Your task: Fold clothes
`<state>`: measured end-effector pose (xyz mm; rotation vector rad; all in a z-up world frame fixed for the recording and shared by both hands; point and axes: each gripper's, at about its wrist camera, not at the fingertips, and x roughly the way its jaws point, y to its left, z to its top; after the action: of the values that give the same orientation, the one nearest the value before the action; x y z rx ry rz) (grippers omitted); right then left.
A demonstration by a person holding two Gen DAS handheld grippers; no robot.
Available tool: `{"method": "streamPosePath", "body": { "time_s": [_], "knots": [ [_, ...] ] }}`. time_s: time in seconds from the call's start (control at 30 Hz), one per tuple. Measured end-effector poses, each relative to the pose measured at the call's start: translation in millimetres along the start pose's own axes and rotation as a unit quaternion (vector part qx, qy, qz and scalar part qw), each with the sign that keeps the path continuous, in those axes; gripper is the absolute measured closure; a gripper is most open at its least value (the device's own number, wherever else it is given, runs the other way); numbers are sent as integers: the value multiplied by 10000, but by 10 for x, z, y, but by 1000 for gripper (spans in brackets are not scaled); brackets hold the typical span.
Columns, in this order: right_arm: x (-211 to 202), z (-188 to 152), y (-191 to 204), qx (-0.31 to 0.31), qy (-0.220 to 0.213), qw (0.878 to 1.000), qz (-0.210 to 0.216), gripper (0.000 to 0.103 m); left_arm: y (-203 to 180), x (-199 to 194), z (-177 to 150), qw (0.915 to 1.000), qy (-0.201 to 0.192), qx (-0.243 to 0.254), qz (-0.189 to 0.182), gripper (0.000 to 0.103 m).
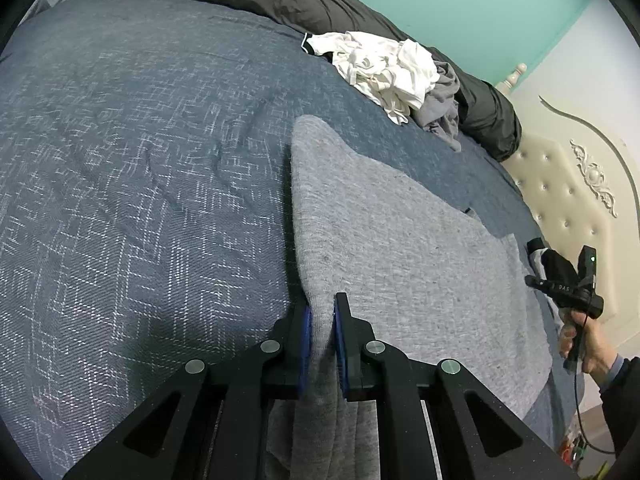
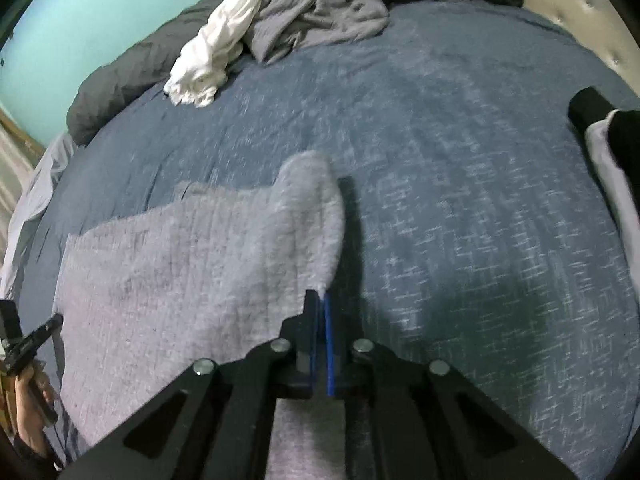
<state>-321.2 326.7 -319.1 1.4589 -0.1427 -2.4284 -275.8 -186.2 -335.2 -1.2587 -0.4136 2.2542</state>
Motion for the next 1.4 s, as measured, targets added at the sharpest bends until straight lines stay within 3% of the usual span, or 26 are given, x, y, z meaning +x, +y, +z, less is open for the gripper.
{"method": "streamPosePath", "body": {
  "time_s": [0.13,0.3,0.37,0.5,0.7,0.83,0.93,1.1,1.23,1.4],
  "knots": [
    [96,-11,-74,-77,231,9987,-444,101,27,-4,-13,10000,4,-46,10,92],
    [192,-26,-78,61,385,9978,-538,97,42,-12,-24,10000,24,-61,5,91],
    [137,-2,-89,71,260,9975,-659,92,34,-15,-27,10000,37,-40,27,91],
    [-75,120,-42,-64,-224,9991,-347,91,5,-30,-31,9999,29,-23,94,91],
    [38,283,254,-666,-189,9975,-170,91,-40,-71,-14,9998,-26,23,184,91],
    [342,317,396,-927,46,9950,-371,91,-46,-105,-3,9997,-70,44,239,90],
    [512,328,310,-746,195,9952,-594,90,-44,-131,-9,9996,-94,53,266,90],
    [300,381,240,-408,-172,9959,-795,85,-42,-191,-24,9995,-131,49,269,90],
    [-19,272,432,-441,-297,9975,-467,85,-68,-271,-51,9996,-161,56,227,86],
    [-365,-244,1037,-818,85,9956,451,83,-89,-445,-121,9995,-262,61,169,82]
  ]
}}
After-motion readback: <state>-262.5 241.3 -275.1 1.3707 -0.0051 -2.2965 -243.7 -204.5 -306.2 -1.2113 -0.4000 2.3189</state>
